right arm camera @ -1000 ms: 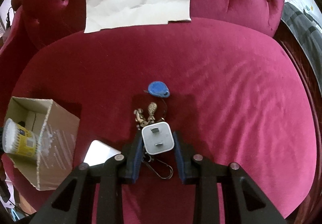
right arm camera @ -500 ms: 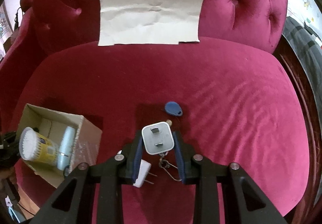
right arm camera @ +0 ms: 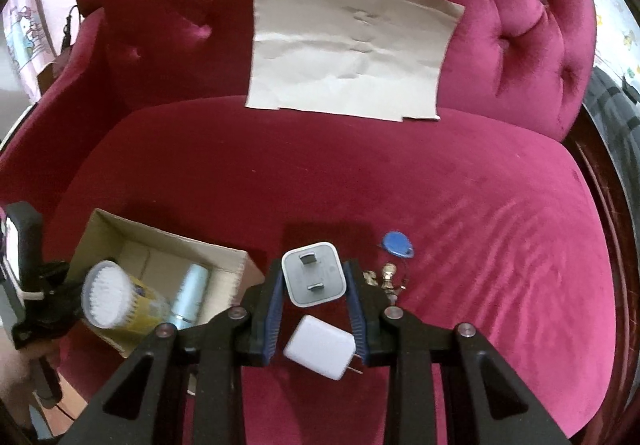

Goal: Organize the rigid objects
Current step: 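Carry the white cube charger into the box and release it, then move the right gripper back toward the brass keychain, then grasp the brass keychain with the right gripper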

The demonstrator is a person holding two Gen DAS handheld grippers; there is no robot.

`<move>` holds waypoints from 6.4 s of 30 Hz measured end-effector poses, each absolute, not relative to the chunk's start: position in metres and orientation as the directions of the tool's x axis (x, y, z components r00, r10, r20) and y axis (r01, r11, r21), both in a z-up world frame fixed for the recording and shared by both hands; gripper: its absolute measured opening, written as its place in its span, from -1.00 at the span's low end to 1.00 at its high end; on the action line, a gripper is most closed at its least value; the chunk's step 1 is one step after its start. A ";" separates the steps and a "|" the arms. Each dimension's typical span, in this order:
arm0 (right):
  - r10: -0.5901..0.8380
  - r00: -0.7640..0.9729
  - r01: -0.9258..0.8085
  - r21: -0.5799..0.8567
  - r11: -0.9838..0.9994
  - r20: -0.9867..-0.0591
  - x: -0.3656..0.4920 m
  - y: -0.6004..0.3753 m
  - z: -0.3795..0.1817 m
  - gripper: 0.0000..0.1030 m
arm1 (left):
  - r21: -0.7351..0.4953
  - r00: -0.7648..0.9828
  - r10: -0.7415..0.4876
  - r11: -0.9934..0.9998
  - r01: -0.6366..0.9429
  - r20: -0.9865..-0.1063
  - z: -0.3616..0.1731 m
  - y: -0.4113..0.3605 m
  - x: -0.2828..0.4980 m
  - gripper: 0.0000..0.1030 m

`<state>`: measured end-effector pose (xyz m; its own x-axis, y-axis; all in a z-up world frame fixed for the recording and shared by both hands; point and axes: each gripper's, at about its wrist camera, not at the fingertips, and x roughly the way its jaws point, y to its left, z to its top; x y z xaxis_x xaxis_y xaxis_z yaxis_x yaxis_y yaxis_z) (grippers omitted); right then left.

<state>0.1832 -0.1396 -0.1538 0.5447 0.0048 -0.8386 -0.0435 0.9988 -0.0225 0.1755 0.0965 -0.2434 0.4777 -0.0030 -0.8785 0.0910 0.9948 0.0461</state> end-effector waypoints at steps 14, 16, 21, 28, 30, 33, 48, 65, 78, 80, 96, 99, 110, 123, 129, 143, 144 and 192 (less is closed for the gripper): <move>0.072 0.533 -0.141 -0.004 0.990 -0.843 0.185 -0.090 -0.156 -0.39 | 0.045 0.478 -0.004 0.995 0.091 -0.879 -0.243 0.097 0.176 -0.93; 0.077 0.525 -0.154 -0.006 0.988 -0.847 0.187 -0.083 -0.159 -0.39 | 0.045 0.478 -0.004 0.995 0.090 -0.878 -0.243 0.096 0.175 -0.93; 0.090 0.504 -0.177 -0.001 0.984 -0.859 0.188 -0.070 -0.171 -0.39 | 0.044 0.478 -0.004 0.995 0.089 -0.878 -0.243 0.096 0.175 -0.93; 0.096 0.477 -0.190 0.004 0.982 -0.873 0.192 -0.059 -0.186 -0.39 | 0.044 0.478 -0.004 0.995 0.090 -0.878 -0.244 0.096 0.175 -0.93; 0.101 0.469 -0.192 0.011 0.981 -0.877 0.193 -0.057 -0.190 -0.39 | 0.044 0.478 -0.004 0.995 0.089 -0.878 -0.244 0.096 0.175 -0.93; 0.105 0.459 -0.193 0.017 0.981 -0.882 0.194 -0.052 -0.194 -0.39 | 0.045 0.478 -0.004 0.995 0.090 -0.878 -0.244 0.096 0.175 -0.93; 0.084 0.495 -0.170 -0.002 0.985 -0.865 0.191 -0.050 -0.192 0.29 | 0.046 0.479 -0.003 0.995 0.092 -0.878 -0.244 0.095 0.175 -0.93; 0.053 0.519 -0.116 -0.009 0.993 -0.853 0.193 -0.062 -0.189 0.99 | 0.048 0.479 -0.001 0.995 0.091 -0.878 -0.243 0.095 0.175 -0.93; 0.032 0.548 -0.089 -0.020 0.996 -0.836 0.191 -0.086 -0.180 0.99 | 0.050 0.480 0.000 0.995 0.090 -0.878 -0.243 0.094 0.175 -0.93; 0.027 0.549 -0.078 -0.019 0.997 -0.836 0.191 -0.091 -0.180 0.99 | 0.052 0.480 0.003 0.995 0.089 -0.877 -0.243 0.094 0.175 -0.93; -0.022 0.564 -0.022 -0.042 0.999 -0.826 0.189 -0.138 -0.172 0.99 | 0.053 0.480 0.004 0.995 0.088 -0.877 -0.244 0.094 0.175 -0.93; -0.028 0.559 -0.019 -0.046 0.999 -0.829 0.187 -0.147 -0.173 0.99 | 0.052 0.480 0.004 0.995 0.088 -0.877 -0.244 0.094 0.174 -0.93; -0.045 0.539 -0.020 -0.066 0.998 -0.841 0.175 -0.175 -0.190 0.99 | 0.053 0.479 0.005 0.995 0.088 -0.878 -0.244 0.094 0.175 -0.93; -0.067 0.509 0.029 -0.061 0.998 -0.858 0.171 -0.207 -0.228 0.99 | 0.055 0.479 0.007 0.995 0.087 -0.878 -0.244 0.096 0.175 -0.92; -0.083 0.505 0.060 -0.061 0.996 -0.859 0.175 -0.217 -0.237 0.99 | 0.055 0.479 0.007 0.995 0.087 -0.878 -0.244 0.096 0.175 -0.92; -0.111 0.480 0.100 -0.071 0.992 -0.870 0.203 -0.223 -0.259 0.99 | 0.055 0.479 0.007 0.995 0.087 -0.878 -0.244 0.096 0.175 -0.92; -0.114 0.474 0.104 -0.073 0.992 -0.873 0.205 -0.224 -0.261 0.99 | 0.055 0.479 0.006 0.995 0.087 -0.878 -0.244 0.097 0.175 -0.92; -0.085 0.496 0.024 -0.084 0.996 -0.864 0.194 -0.201 -0.229 -0.53 | 0.057 0.479 0.009 0.995 0.087 -0.878 -0.244 0.097 0.176 -0.92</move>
<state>0.1941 -0.2010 -0.2287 0.4956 -0.0848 -0.8644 0.0242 0.9962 -0.0838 0.1757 0.0970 -0.2440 0.4787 0.0085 -0.8779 0.0868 0.9946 0.0570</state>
